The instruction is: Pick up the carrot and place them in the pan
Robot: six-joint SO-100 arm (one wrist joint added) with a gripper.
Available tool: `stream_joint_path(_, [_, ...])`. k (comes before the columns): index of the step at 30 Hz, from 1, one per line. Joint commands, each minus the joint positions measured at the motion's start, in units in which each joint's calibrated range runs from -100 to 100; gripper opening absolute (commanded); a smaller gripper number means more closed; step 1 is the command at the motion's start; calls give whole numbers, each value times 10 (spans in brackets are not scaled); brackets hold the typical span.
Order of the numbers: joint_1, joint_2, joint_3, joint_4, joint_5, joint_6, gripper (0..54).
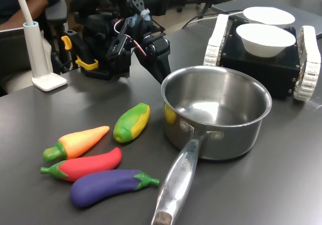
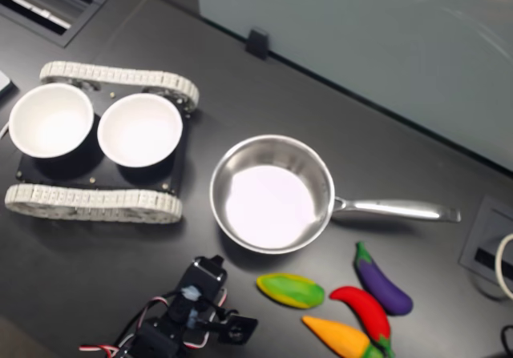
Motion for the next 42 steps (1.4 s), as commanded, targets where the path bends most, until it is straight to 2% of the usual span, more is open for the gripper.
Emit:
stream_joint_path(1, [11, -8, -73, 16, 0, 3, 1])
stream_joint_path(9, [27, 3, -104, 28, 5, 2, 1])
stream_joint_path(18, [88, 34, -155, 37, 6, 2, 1])
stream_joint_path(28, [96, 24, -202, 68, 3, 2, 1])
stream_joint_path(42, [134, 52, -259, 66, 0, -3, 1])
